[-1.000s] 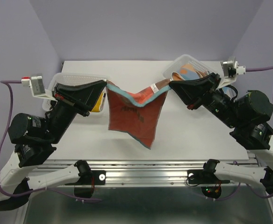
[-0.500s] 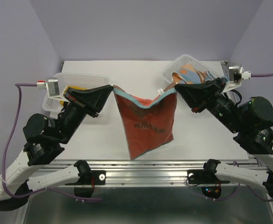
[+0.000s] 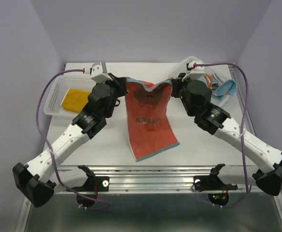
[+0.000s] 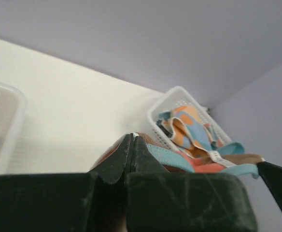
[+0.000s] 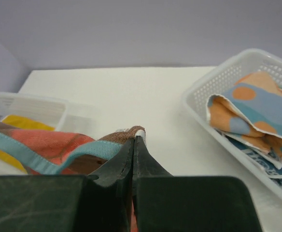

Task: Fold and stack the towels
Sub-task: Flatten out the crumpled towel, then fold the towel

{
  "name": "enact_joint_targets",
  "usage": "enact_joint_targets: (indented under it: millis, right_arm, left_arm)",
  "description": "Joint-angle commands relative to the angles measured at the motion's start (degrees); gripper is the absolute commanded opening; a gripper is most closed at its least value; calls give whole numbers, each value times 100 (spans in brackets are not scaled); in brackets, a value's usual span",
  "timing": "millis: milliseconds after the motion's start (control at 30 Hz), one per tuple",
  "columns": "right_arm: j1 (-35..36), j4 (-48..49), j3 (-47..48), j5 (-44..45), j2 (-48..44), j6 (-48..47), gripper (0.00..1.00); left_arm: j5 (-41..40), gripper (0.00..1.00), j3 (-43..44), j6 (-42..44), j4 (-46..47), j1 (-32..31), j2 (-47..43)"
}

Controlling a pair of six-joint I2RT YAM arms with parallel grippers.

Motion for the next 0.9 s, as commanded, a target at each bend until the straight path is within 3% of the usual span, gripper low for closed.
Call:
enact_joint_targets:
  millis: [0, 367, 533, 867]
  right_arm:
    - [-619, 1184, -140, -224, 466, 36, 1]
    - [-2069, 1747, 483, -1788, 2328, 256, 1]
    - [-2413, 1799, 660, -2560, 2796, 318, 1]
    - [-2413, 1203, 327, -3002, 2604, 449, 1]
  left_arm:
    - [737, 0, -38, 140, 1040, 773, 519]
    - [1704, 0, 866, 414, 1296, 1960, 2400]
    - [2205, 0, 1051, 352, 1261, 2128, 3094]
    - [2373, 0, 235, 71, 1208, 2137, 2640]
